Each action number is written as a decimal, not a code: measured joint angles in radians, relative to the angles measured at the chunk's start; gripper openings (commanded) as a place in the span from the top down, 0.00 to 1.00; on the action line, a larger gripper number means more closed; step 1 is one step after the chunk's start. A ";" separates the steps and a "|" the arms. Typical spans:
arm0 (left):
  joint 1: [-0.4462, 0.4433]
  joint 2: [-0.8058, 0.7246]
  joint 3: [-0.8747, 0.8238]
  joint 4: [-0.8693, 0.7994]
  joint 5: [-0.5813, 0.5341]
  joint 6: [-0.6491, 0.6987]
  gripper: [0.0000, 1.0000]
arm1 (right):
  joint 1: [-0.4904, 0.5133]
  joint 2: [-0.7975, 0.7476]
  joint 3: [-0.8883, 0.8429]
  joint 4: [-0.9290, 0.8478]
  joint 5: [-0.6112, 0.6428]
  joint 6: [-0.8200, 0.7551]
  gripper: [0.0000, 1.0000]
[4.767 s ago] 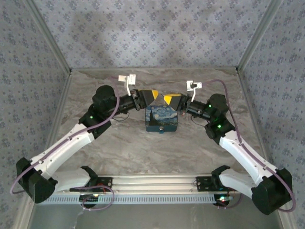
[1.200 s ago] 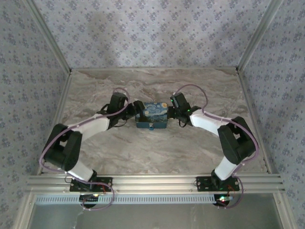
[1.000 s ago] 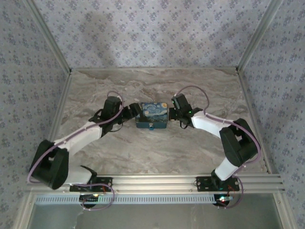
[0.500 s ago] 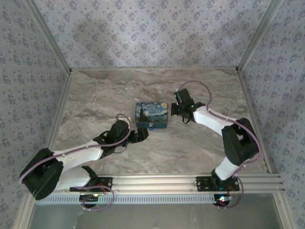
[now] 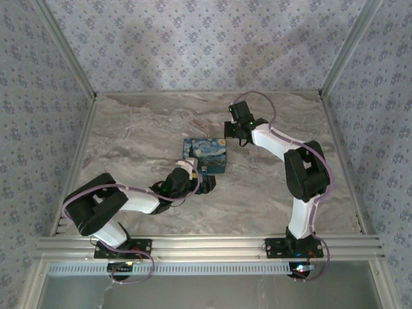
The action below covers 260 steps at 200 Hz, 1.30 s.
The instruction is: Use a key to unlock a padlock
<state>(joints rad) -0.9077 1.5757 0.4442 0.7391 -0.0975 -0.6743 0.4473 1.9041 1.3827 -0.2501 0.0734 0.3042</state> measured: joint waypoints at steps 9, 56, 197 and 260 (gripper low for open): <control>-0.011 0.018 0.013 0.013 -0.018 0.031 0.00 | 0.000 0.014 0.005 -0.003 -0.007 0.000 1.00; -0.024 0.130 0.069 0.055 -0.053 0.103 0.01 | 0.000 0.060 0.013 -0.005 -0.033 0.001 1.00; 0.034 0.230 0.069 0.280 0.209 0.150 0.15 | 0.003 0.076 0.001 0.066 -0.056 0.001 1.00; 0.097 0.276 0.065 0.385 0.361 0.054 0.22 | 0.000 0.076 -0.005 0.088 -0.052 0.001 1.00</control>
<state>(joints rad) -0.8112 1.8519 0.5095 1.1240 0.2634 -0.6205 0.4473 1.9804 1.3773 -0.1623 0.0216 0.3054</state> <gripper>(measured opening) 0.786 0.060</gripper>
